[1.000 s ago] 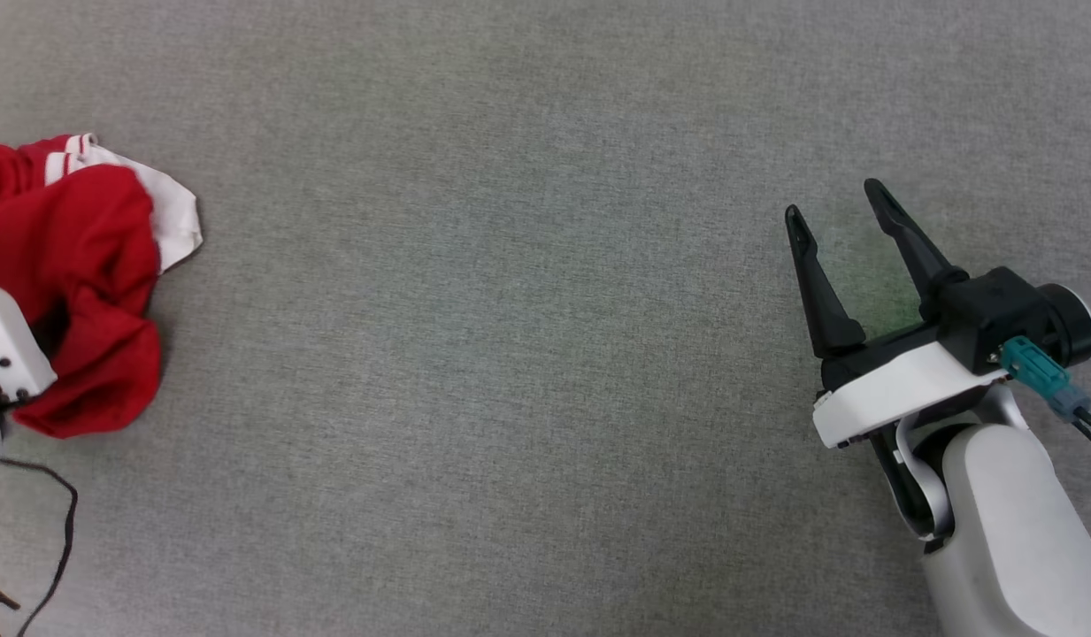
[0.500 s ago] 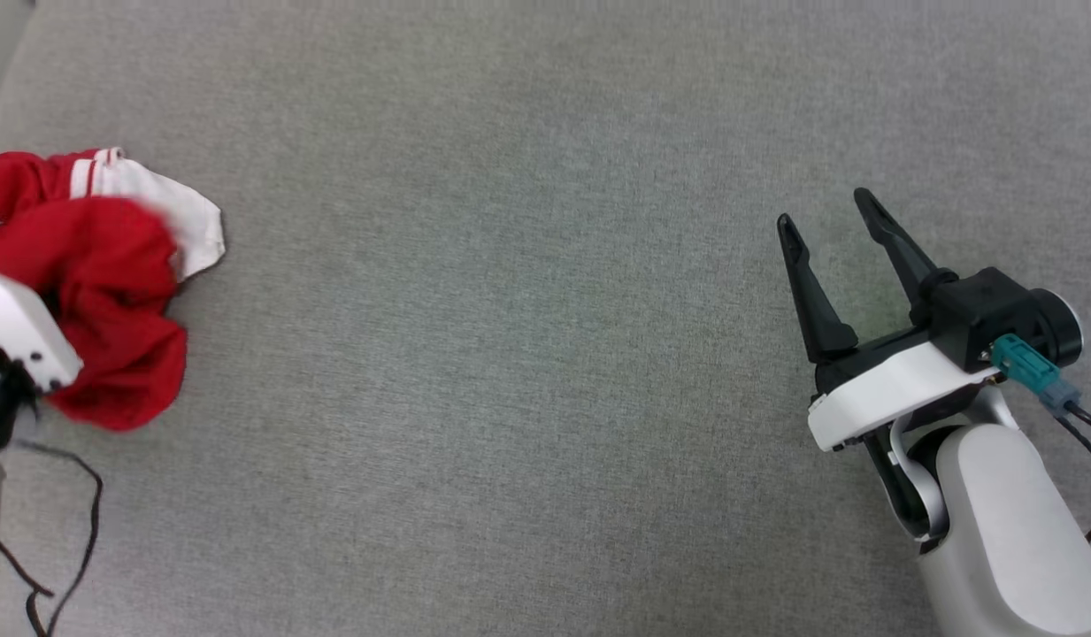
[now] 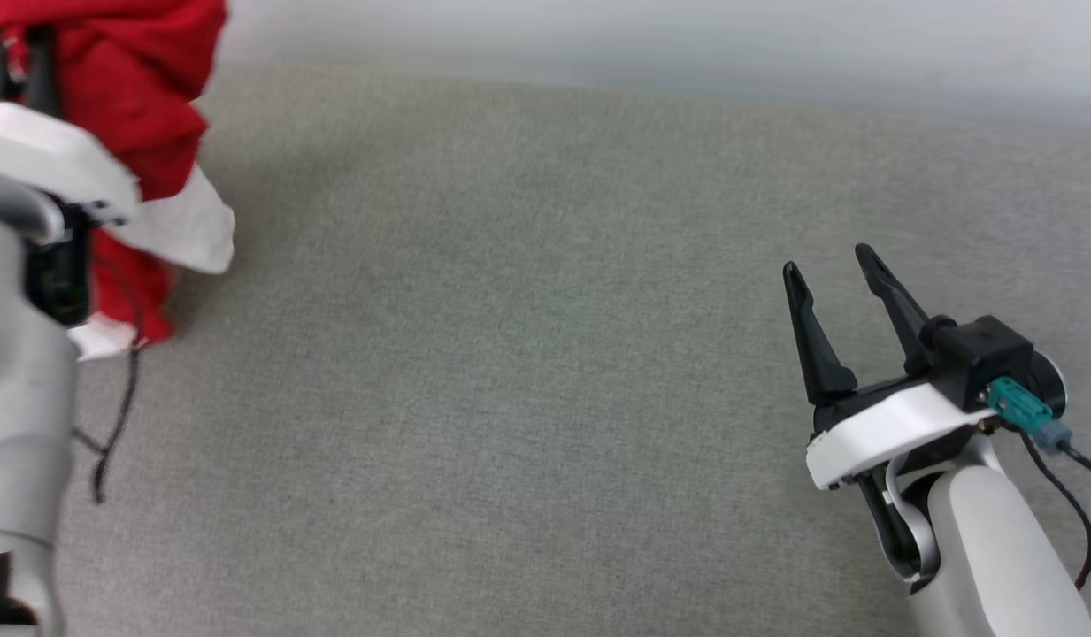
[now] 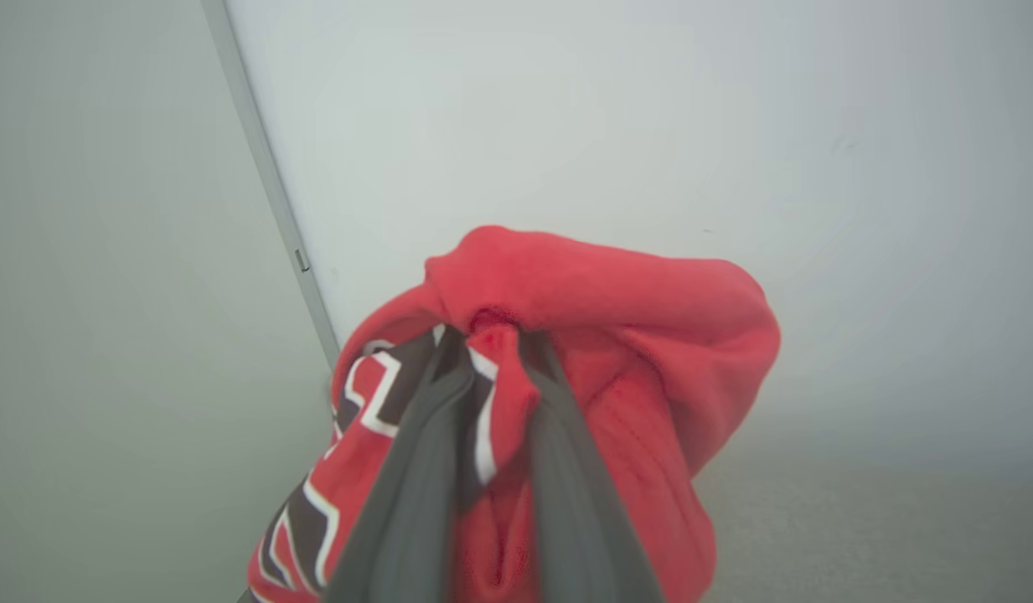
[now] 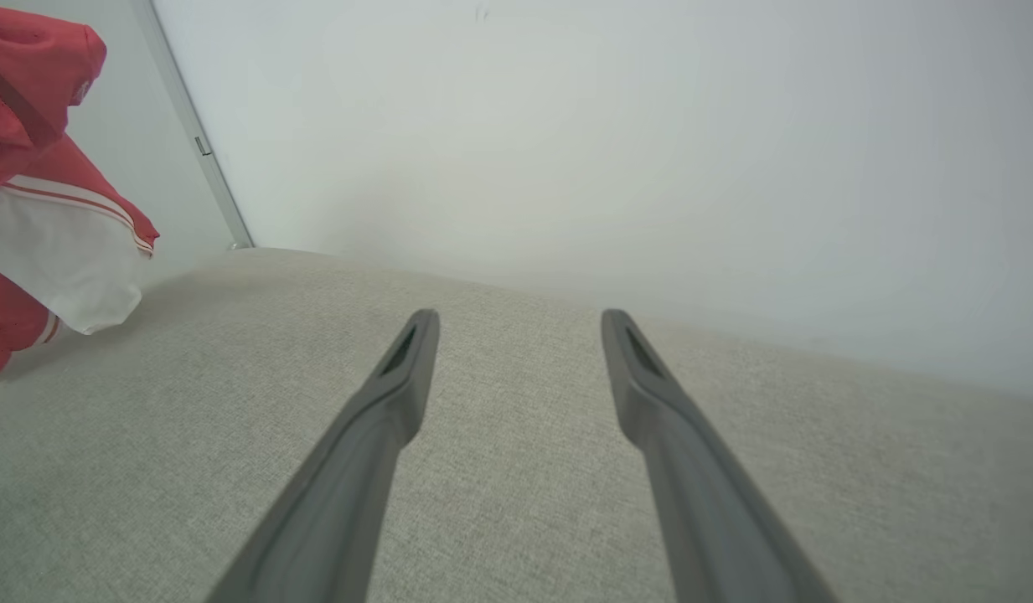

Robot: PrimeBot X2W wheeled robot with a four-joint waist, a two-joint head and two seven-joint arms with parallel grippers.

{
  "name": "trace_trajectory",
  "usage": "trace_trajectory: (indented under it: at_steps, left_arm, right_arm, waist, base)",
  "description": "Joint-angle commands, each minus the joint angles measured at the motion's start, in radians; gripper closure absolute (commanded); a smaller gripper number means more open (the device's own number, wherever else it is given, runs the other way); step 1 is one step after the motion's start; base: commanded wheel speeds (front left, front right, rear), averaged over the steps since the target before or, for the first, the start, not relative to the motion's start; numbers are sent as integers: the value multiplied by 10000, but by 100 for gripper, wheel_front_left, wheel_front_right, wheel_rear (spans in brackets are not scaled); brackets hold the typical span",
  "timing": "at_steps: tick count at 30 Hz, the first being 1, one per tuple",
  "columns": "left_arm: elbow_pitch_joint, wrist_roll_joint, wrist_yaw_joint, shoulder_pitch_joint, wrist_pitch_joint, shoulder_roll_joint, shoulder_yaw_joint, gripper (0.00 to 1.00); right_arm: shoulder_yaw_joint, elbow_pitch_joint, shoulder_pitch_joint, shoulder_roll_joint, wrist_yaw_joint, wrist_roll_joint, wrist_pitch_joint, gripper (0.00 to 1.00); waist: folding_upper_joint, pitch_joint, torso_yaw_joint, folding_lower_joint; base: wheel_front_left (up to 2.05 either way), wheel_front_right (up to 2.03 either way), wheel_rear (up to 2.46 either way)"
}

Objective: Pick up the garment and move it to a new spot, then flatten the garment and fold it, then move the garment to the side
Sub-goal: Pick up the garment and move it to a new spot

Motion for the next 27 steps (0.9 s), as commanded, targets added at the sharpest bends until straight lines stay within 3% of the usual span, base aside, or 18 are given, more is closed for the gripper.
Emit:
trace_trajectory:
  at_steps: [1, 10, 19, 27]
  left_arm:
    - [-144, 74, 5, -116, -138, -171, -99, 100]
    - [-1719, 271, -161, 642, -555, -1781, -927, 100]
    - [-3069, 9, -443, 2529, -558, -3344, -2129, 100]
    - [-3858, -128, -572, 4965, -19, -3910, -3797, 100]
  right_arm:
    - [-29, 21, 158, 57, -5, 15, -63, 0]
    - [-257, 160, 630, 290, -7, 62, -119, 0]
    - [-563, 2, 1136, 381, -7, 35, 6, 0]
    - [-877, -246, 1310, 437, -5, 55, 95, 0]
  waist:
    - [0, -377, -210, 0]
    - [0, -1264, -1428, 0]
    - [0, -1439, -2701, 0]
    - [0, -1073, -2936, 0]
  base:
    - [0, 0, 0]
    - [0, 0, 0]
    - [0, 0, 0]
    - [0, 0, 0]
